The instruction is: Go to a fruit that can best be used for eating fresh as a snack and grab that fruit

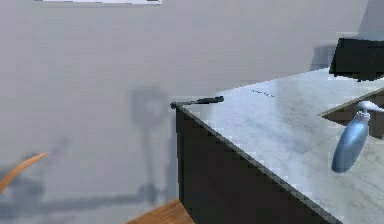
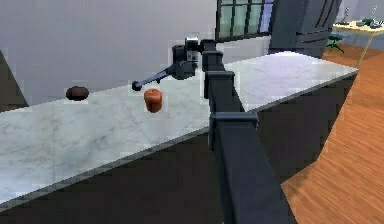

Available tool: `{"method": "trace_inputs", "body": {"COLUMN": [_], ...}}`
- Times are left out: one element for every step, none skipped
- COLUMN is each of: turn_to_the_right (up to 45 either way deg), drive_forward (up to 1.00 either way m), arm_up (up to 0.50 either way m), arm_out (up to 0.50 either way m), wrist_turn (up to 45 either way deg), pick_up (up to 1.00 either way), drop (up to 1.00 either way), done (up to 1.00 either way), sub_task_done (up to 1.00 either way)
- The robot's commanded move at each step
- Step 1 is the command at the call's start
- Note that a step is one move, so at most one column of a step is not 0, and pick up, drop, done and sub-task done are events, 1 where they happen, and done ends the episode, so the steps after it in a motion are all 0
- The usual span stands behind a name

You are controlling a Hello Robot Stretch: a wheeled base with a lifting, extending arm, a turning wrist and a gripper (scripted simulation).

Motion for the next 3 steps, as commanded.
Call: {"method": "trace_inputs", "body": {"turn_to_the_right": [0.0,0.0,0.0], "drive_forward": [0.00,0.00,0.00], "arm_up": [-0.10,0.00,0.10], "arm_out": [0.00,0.00,0.00], "wrist_turn": [0.0,0.0,0.0], "pick_up": [0.00,1.00,0.00], "drop": [0.00,0.00,0.00], "done": [0.00,0.00,0.00], "sub_task_done": [0.00,0.00,0.00]}}
